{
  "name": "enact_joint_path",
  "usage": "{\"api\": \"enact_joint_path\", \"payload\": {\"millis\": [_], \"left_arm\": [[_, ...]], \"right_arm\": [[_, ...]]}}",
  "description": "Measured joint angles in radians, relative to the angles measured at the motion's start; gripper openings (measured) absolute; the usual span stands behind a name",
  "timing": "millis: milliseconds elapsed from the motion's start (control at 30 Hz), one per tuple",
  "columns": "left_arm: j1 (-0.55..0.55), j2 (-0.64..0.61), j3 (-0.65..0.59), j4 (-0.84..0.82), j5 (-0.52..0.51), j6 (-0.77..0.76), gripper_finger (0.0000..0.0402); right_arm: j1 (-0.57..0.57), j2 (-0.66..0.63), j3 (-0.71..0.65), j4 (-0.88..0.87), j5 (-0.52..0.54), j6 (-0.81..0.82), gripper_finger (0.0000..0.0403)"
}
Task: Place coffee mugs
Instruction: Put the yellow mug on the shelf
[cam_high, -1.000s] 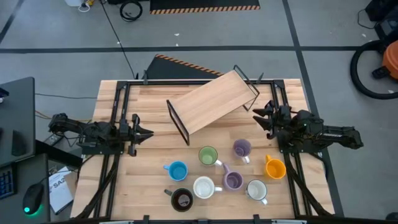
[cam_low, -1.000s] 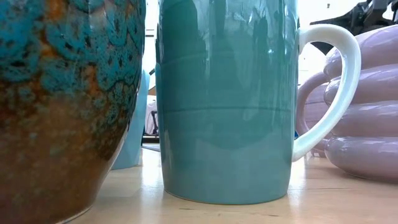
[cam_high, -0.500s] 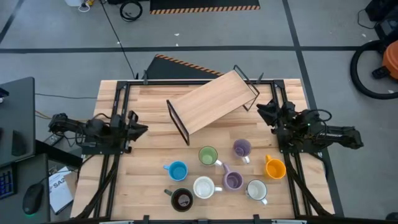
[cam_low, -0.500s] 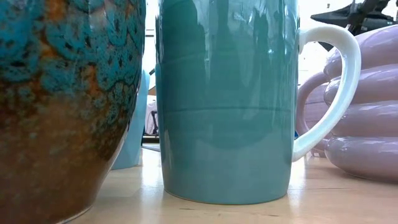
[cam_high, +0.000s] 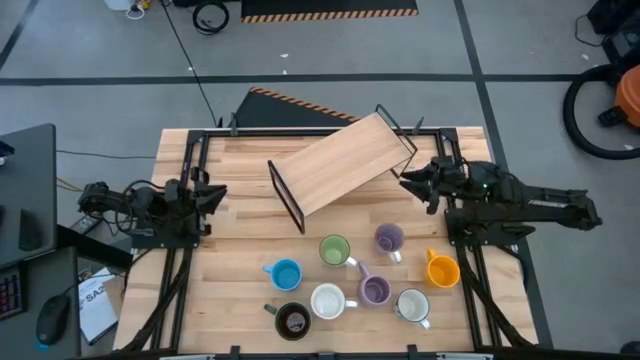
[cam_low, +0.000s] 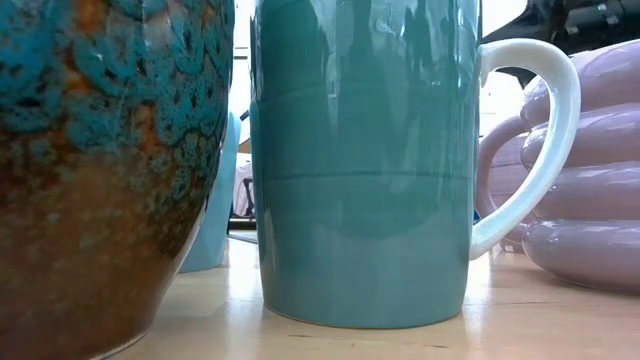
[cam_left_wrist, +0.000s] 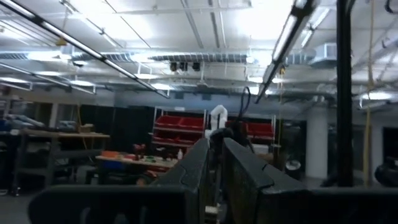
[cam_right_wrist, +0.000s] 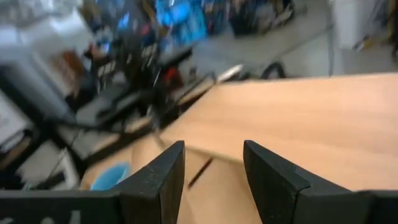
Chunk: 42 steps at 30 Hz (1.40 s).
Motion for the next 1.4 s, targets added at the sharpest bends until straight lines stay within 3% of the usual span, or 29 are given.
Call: {"api": "enact_joint_path", "payload": {"millis": [200, 500, 800, 1067, 1400], "left_arm": [[0.000, 0.000, 0.022, 0.001, -0.044, 0.037, 0.0054], [0.000, 0.000, 0.022, -0.001, -0.071, 0.070, 0.0054], [0.000, 0.000, 0.023, 0.000, -0.309, 0.052, 0.0054], [0.000, 0.000, 0.023, 0.001, -0.315, 0.071, 0.0054], [0.000, 0.000, 0.024, 0.011, -0.316, 0.098, 0.0054]], "right_arm": [[0.073, 0.170, 0.184, -0.244, -0.059, 0.008, 0.0170], [0.246, 0.394, 0.422, -0.536, 0.065, 0.065, 0.0170], [0.420, 0.571, 0.519, -0.775, 0.055, 0.319, 0.0169], [0.572, 0.719, 0.608, -0.931, -0.026, 0.524, 0.0169], [0.766, 0.835, 0.696, -0.992, -0.031, 0.603, 0.0169]]}}
